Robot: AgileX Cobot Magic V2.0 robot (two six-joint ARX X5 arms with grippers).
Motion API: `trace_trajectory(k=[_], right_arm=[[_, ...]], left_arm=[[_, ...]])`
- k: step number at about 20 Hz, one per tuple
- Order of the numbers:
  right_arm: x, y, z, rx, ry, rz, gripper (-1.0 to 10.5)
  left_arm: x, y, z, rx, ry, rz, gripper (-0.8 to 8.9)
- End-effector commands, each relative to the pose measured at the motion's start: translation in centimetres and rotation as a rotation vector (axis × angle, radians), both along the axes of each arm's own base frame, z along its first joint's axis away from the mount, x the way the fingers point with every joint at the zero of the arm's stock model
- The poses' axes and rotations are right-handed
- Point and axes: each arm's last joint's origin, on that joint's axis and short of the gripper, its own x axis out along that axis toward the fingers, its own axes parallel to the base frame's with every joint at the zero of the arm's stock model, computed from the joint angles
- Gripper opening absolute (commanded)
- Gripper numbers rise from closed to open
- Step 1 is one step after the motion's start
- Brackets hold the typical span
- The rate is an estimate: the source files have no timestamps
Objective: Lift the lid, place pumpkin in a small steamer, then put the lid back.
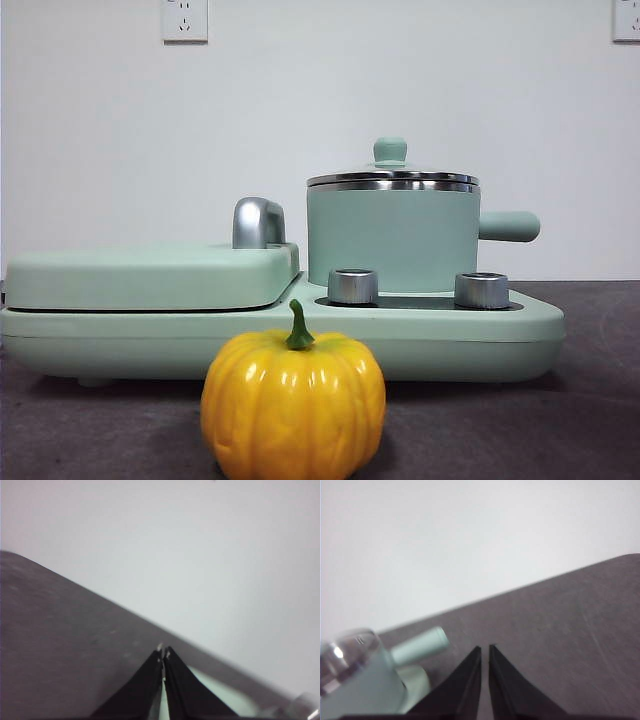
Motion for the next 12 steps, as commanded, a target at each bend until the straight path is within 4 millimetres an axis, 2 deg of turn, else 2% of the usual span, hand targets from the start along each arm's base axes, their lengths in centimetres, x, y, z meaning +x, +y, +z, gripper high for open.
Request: trace_trajectory(k=[1, 7, 12], right_arm=[[-0.2, 0.0, 0.9, 0.055, -0.059, 0.015, 0.2], [-1.1, 0.0, 4.1, 0.055, -0.124, 0.018, 0.1], [-2.2, 0.0, 6.8, 0.013, -0.039, 0.011, 0.1]], left_arm=[[0.0, 0.1, -0.1, -0.2, -0.002, -0.005, 0.09], [-0.2, 0.0, 1.0, -0.213, -0.034, -0.036, 0.1], [-0.9, 0.0, 2.8, -0.16, 0.023, -0.05, 0.11]])
